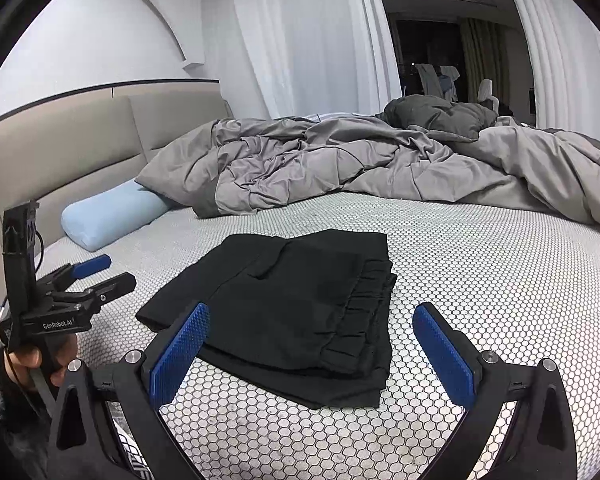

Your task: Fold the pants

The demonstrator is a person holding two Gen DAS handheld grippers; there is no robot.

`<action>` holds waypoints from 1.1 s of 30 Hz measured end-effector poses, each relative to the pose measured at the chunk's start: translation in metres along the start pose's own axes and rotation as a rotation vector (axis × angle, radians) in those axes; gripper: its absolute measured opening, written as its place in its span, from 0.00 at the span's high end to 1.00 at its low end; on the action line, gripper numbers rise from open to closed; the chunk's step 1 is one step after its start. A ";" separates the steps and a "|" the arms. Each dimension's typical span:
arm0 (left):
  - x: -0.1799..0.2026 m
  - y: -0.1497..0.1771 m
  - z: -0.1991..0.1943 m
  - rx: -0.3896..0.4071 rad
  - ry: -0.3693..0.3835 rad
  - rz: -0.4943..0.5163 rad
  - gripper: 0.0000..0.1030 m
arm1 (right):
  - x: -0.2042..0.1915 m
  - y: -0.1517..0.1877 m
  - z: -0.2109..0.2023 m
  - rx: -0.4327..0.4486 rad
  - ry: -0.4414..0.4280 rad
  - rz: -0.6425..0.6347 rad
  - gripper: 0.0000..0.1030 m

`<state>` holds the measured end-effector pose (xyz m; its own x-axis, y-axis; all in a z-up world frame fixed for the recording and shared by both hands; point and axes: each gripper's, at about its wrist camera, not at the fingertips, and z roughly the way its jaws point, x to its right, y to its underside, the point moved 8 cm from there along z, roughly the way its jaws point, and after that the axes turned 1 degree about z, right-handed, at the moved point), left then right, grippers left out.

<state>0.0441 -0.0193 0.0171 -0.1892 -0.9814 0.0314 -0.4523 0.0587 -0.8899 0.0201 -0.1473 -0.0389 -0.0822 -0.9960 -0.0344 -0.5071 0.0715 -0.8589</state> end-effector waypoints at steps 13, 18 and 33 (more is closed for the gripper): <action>-0.002 -0.001 -0.004 0.016 -0.009 -0.016 0.01 | 0.000 0.002 0.004 -0.014 0.007 -0.012 0.00; 0.000 -0.002 -0.006 0.021 -0.015 -0.025 0.01 | -0.001 0.004 0.005 -0.019 0.008 -0.020 0.00; -0.001 -0.001 -0.008 0.027 -0.018 -0.032 0.01 | 0.001 0.006 0.005 -0.028 0.005 -0.035 0.00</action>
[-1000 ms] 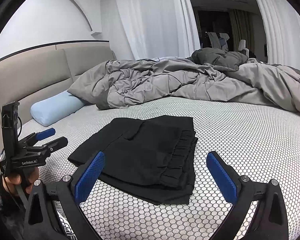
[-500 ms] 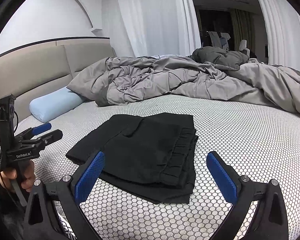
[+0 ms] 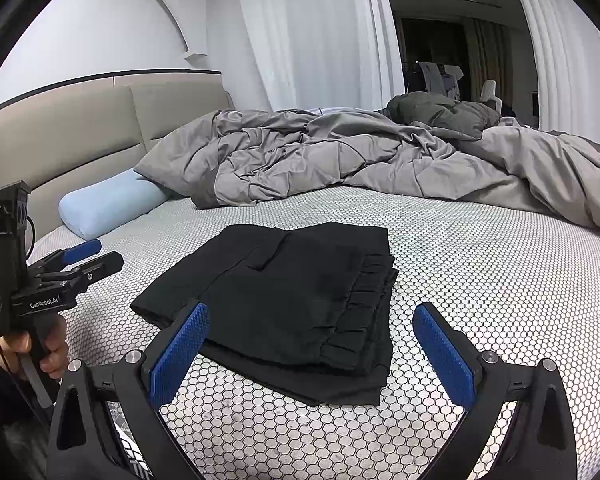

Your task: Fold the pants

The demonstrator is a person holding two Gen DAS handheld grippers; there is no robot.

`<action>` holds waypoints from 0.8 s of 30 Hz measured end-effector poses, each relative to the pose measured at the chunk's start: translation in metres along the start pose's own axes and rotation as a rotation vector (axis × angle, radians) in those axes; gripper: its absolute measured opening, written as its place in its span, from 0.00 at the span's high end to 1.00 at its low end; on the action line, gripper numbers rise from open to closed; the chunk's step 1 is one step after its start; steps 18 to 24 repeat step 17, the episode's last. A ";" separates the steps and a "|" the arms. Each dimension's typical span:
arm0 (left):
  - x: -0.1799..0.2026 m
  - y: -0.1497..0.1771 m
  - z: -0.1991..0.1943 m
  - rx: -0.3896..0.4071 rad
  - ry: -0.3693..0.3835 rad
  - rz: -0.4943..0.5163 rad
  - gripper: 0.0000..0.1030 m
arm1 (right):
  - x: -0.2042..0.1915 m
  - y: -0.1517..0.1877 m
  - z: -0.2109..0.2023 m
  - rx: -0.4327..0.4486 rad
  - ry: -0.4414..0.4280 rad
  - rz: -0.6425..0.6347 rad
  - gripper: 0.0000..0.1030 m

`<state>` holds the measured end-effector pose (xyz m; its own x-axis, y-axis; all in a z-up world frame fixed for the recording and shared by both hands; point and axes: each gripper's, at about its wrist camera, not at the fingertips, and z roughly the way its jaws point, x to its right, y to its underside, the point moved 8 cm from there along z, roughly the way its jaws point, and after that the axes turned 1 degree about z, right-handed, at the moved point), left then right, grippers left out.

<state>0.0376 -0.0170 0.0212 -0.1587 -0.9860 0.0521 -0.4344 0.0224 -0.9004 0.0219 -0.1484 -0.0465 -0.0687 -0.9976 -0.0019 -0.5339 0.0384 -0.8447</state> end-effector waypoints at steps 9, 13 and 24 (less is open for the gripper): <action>0.000 0.000 -0.001 0.005 -0.007 -0.004 0.01 | 0.000 0.000 -0.001 -0.002 -0.001 -0.007 0.00; 0.000 0.000 -0.001 0.001 -0.004 -0.003 0.01 | 0.000 0.001 0.000 -0.007 -0.001 -0.011 0.00; -0.002 0.001 -0.003 0.006 -0.006 0.005 0.01 | -0.001 0.002 0.002 -0.013 -0.001 -0.012 0.00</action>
